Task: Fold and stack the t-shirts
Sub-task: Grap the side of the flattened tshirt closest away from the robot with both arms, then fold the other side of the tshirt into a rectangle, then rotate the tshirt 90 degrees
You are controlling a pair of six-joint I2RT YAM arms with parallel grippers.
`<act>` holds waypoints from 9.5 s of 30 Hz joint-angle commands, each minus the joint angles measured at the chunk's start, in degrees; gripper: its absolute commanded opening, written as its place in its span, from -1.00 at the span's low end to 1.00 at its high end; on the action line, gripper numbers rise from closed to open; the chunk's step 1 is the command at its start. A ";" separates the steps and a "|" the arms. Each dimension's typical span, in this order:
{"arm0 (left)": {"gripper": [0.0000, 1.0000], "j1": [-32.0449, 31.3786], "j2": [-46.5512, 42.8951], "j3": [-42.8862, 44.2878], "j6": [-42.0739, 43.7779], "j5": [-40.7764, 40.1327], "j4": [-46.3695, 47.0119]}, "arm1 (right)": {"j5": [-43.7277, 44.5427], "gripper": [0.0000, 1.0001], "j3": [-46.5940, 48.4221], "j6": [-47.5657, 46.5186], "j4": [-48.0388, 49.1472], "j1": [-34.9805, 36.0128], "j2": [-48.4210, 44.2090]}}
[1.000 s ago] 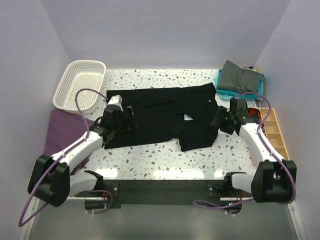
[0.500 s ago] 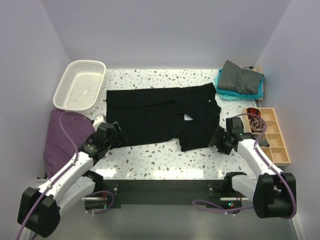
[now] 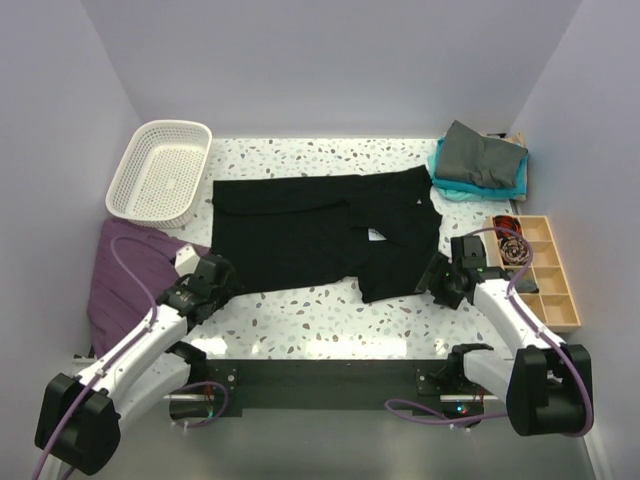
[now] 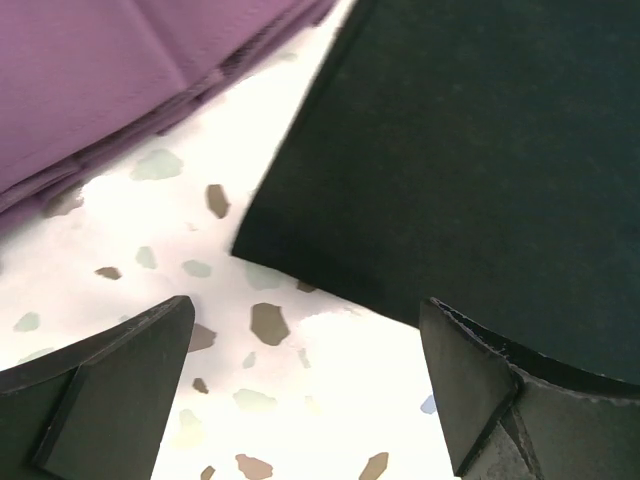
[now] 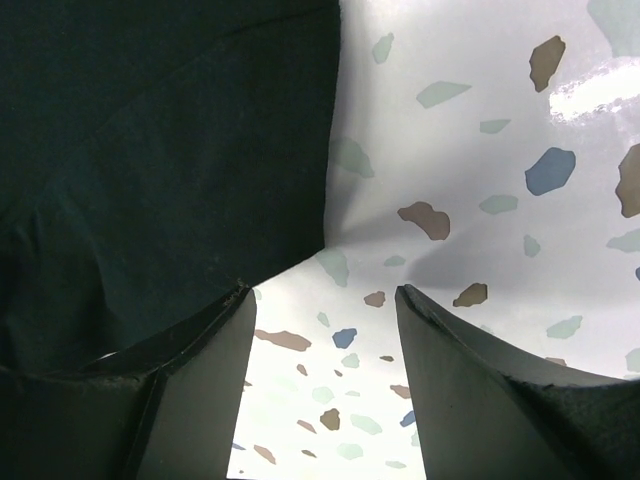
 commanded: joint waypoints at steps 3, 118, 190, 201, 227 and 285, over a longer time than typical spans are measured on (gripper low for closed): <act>1.00 -0.09 4.45 1.25 -3.70 -3.99 1.18 | -0.21 0.25 -0.38 0.86 3.01 0.38 1.70; -1.00 12.66 57.20 40.01 25.74 3.48 21.59 | -17.70 -0.17 35.65 -10.39 7.85 -1.38 30.53; -0.05 12.57 35.67 32.01 30.14 19.48 13.24 | -26.22 -0.99 29.22 -5.39 18.93 -0.94 32.02; -0.04 12.57 36.63 31.66 30.40 18.78 13.33 | -24.82 -0.79 39.26 -7.67 10.05 -0.23 37.29; -0.04 12.57 37.87 32.63 30.75 17.99 12.80 | -27.46 -0.86 40.47 -4.51 15.85 2.49 41.50; 0.32 2.92 56.33 28.79 24.44 29.23 27.48 | -5.40 0.46 83.44 -10.83 -7.17 6.18 77.01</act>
